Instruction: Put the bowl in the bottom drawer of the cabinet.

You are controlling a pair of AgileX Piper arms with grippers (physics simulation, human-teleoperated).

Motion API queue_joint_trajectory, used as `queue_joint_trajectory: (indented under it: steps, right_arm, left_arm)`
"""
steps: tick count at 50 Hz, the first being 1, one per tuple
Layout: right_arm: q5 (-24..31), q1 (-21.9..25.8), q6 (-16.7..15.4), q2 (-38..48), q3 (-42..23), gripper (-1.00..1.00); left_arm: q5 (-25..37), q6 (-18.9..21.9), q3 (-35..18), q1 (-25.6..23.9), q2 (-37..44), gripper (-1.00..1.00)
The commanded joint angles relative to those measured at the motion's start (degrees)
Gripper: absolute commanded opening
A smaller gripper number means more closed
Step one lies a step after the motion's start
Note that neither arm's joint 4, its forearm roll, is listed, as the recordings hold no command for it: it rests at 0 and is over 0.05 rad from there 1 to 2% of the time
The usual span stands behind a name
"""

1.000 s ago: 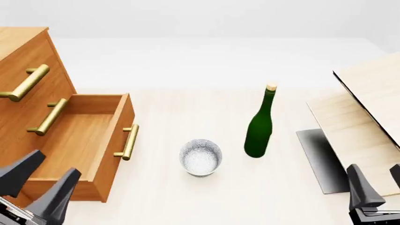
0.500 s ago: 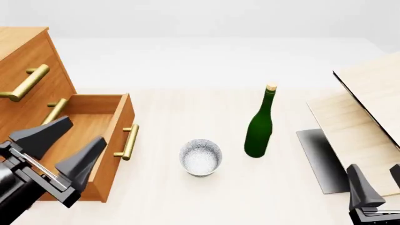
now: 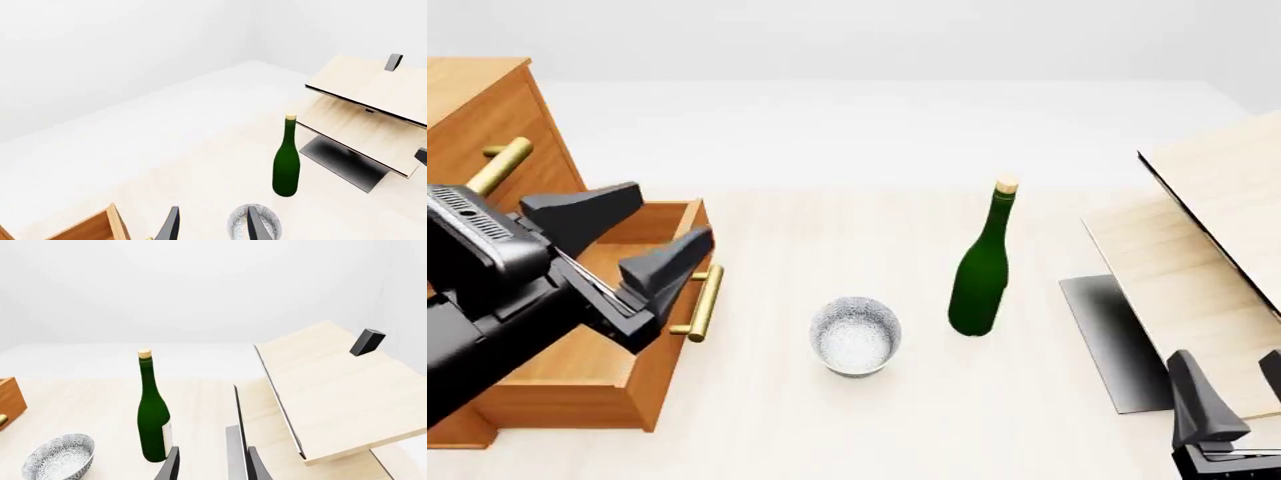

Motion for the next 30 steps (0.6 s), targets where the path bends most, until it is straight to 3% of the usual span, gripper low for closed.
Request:
queue_joint_trajectory:
  steps: [1, 16, 30]
  right_arm:
    - [0.0, 0.0, 0.0, 0.0, 0.0, 1.00]
    - [0.0, 0.0, 0.0, 0.0, 0.0, 1.00]
    - [0.0, 0.0, 0.0, 0.0, 0.0, 1.00]
  left_arm:
    - [4.0, 1.1, -6.3, -1.8, 6.4, 1.00]
    - [7.8, -1.4, -10.4, -3.6, 11.0, 1.00]
    - [13.1, -1.2, -15.3, -4.8, 15.5, 1.00]
